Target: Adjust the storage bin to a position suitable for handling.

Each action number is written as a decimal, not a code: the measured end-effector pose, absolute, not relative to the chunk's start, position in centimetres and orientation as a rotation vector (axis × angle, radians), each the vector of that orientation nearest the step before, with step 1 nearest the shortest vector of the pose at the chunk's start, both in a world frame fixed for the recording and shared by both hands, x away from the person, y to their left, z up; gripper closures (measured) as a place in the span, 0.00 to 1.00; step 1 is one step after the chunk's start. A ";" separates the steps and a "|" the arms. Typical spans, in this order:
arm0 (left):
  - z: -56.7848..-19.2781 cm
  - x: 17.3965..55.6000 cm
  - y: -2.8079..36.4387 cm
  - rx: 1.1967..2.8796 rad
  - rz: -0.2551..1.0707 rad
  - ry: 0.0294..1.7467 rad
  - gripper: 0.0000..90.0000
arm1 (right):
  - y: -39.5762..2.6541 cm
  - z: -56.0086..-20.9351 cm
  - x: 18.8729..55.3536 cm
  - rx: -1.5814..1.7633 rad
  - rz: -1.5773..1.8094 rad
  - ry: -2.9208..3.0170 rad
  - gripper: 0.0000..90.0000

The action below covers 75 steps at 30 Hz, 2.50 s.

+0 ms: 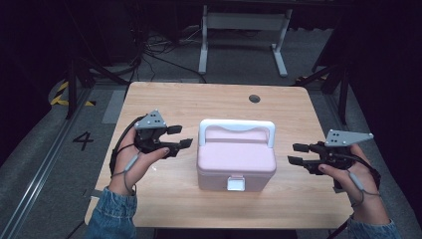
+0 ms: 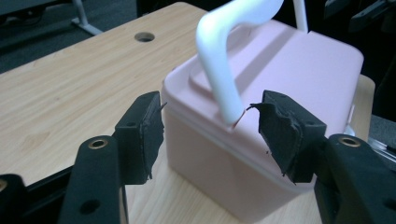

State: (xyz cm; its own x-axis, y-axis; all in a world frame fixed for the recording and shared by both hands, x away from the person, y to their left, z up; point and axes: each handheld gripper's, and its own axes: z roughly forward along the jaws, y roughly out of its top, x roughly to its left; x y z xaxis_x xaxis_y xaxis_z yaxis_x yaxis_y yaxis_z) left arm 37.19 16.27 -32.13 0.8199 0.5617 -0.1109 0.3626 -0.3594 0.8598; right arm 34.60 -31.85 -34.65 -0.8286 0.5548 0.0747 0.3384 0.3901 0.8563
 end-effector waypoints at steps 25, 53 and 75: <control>-33.8 41.3 10.2 2.049 0.281 0.635 0.42 | -32.2 -34.4 33.8 0.806 1.472 2.411 0.52; -32.2 40.6 9.1 2.085 0.406 0.619 0.73 | -32.1 -34.7 34.1 0.822 1.493 2.414 0.53; -29.8 42.1 9.5 2.014 0.347 0.658 0.80 | -31.9 -34.2 33.8 0.776 1.490 2.386 0.60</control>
State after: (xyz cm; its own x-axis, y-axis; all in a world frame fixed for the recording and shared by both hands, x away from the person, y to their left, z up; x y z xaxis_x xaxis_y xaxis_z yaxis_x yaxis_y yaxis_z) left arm 42.11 9.46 -29.79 0.8145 0.5797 -0.0226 0.3082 -0.3994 0.8634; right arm 33.80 -31.85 -34.17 -0.8355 0.5425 0.0870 0.3162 0.3453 0.8836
